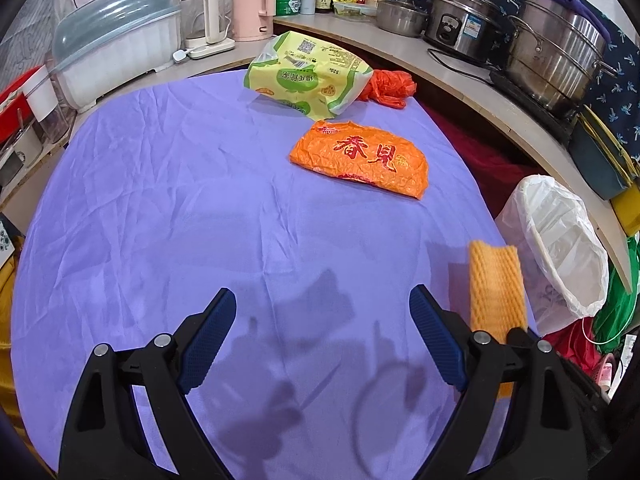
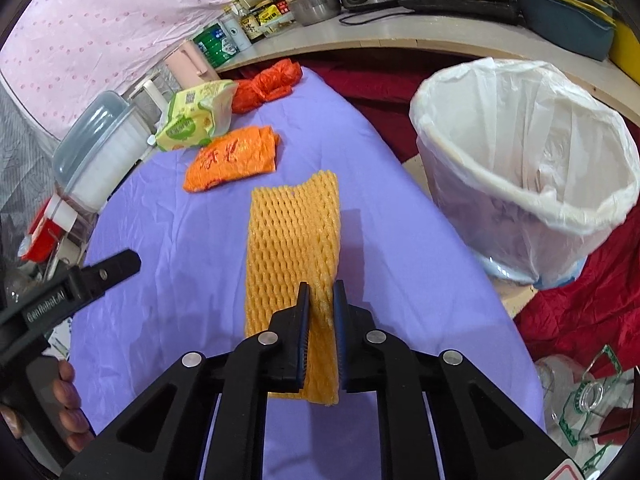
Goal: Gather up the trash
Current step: 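Grasp the orange snack bag with the left tool while the right tool holds the foam net, then carry the snack bag and foam net with both tools over the trash bin, then open the left tool to drop the snack bag while the right tool drops the foam net into the bin, then move both tools back over the yellow-green bag and orange plastic bag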
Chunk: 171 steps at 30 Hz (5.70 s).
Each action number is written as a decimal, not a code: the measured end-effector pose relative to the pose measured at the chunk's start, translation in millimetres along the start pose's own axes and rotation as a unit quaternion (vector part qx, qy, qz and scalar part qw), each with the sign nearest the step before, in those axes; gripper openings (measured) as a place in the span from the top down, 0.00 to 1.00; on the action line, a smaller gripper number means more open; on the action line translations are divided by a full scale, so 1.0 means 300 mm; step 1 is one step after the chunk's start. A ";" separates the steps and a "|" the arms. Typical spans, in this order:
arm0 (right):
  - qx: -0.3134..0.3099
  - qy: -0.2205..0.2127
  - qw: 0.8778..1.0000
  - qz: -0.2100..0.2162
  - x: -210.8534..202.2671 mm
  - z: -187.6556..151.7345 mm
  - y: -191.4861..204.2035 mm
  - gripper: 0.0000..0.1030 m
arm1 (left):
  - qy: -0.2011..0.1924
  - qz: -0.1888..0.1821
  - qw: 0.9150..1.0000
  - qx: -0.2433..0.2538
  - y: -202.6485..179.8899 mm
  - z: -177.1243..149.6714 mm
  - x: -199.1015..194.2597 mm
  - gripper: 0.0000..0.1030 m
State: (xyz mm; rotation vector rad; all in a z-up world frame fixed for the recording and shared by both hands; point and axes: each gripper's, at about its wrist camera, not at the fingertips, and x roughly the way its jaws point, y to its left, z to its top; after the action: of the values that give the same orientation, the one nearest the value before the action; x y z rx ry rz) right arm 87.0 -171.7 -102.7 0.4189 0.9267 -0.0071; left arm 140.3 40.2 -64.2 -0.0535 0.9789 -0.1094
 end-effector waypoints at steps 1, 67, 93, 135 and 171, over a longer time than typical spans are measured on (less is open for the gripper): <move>0.001 -0.002 1.000 0.000 0.007 0.018 0.001 0.89 | 0.000 0.000 1.000 -0.001 0.001 0.008 0.007 0.18; 0.019 -0.084 0.996 0.002 0.008 0.328 0.012 0.89 | 0.002 -0.098 0.995 -0.030 -0.158 0.299 0.036 0.85; 0.105 -0.155 0.981 -0.051 -0.338 0.197 -0.367 0.89 | -0.023 -0.127 0.984 0.123 -0.642 0.123 -0.119 0.85; 0.164 -0.151 0.971 -0.090 -0.296 0.237 -0.646 0.89 | -0.034 -0.134 0.978 0.157 -0.892 0.204 0.021 0.34; 0.123 -0.161 0.977 -0.066 -0.293 0.250 -0.372 0.59 | -0.047 -0.087 0.992 0.081 -0.518 0.185 -0.054 0.21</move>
State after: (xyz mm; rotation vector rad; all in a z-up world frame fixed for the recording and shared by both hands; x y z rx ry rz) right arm 71.2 -316.0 -33.8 0.5655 0.6317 -0.3056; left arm 167.0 -112.6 -5.3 0.0050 0.8665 -0.3432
